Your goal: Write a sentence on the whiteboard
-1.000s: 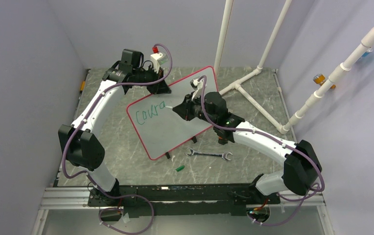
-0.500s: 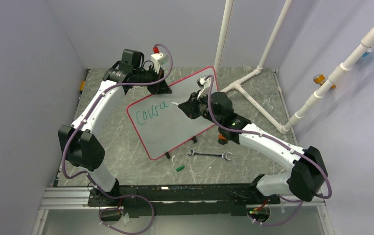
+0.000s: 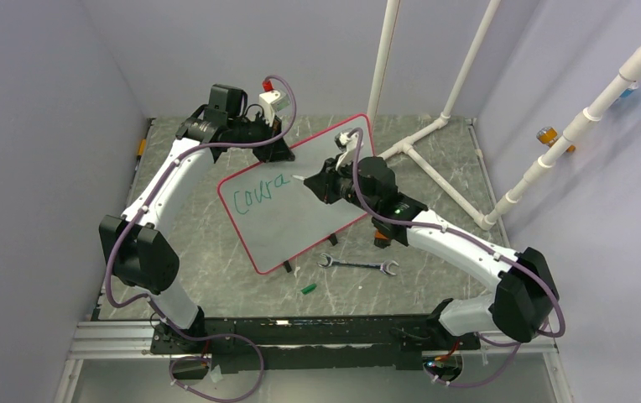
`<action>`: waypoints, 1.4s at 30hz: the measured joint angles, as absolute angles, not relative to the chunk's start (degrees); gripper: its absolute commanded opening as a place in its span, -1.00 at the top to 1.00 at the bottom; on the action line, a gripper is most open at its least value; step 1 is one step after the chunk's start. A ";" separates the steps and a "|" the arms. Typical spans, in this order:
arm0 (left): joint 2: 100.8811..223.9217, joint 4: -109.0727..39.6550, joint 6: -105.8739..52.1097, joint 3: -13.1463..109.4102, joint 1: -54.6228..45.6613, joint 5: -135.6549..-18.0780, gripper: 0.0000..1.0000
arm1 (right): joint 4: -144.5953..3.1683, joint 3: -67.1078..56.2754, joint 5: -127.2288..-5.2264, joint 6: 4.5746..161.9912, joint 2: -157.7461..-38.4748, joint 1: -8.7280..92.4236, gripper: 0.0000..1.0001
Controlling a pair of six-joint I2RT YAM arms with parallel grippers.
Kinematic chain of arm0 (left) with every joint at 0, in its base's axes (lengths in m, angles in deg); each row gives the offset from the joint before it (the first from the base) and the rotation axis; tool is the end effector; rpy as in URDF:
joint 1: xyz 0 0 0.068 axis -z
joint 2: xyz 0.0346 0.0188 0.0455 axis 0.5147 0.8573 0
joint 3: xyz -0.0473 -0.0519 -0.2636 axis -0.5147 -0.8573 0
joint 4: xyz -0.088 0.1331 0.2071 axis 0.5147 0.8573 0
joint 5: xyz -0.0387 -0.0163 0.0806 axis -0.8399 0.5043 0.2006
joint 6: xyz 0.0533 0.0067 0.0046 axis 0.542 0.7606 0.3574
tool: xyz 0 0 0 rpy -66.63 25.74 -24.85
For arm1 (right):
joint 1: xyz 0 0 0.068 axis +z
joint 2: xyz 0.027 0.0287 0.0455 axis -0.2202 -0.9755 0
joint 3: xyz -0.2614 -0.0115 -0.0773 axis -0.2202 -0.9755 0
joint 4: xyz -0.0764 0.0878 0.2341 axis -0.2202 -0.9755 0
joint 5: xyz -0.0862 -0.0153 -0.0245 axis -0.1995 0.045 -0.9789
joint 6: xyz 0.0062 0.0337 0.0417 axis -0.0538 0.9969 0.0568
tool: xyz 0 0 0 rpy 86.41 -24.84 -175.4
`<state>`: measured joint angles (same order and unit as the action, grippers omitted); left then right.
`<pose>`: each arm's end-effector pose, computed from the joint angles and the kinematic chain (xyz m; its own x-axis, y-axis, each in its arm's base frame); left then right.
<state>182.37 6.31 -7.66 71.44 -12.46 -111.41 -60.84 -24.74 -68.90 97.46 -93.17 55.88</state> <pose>0.3409 -0.1397 0.3740 -0.4913 0.2675 -0.8289 0.8076 0.4964 -0.3185 0.2278 0.2180 0.3231 -0.3911 0.1226 -0.9121 -0.6463 0.6690 0.3671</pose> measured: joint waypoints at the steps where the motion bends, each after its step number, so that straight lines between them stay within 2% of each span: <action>1: 182.35 6.31 -7.66 71.44 -12.46 -111.41 1.00 | -60.71 -24.58 -68.87 97.46 -93.45 55.83 1.00; 42: 182.28 6.18 -7.58 71.27 -12.52 -111.06 1.00 | -57.58 -21.94 -64.24 98.80 -96.16 53.95 1.00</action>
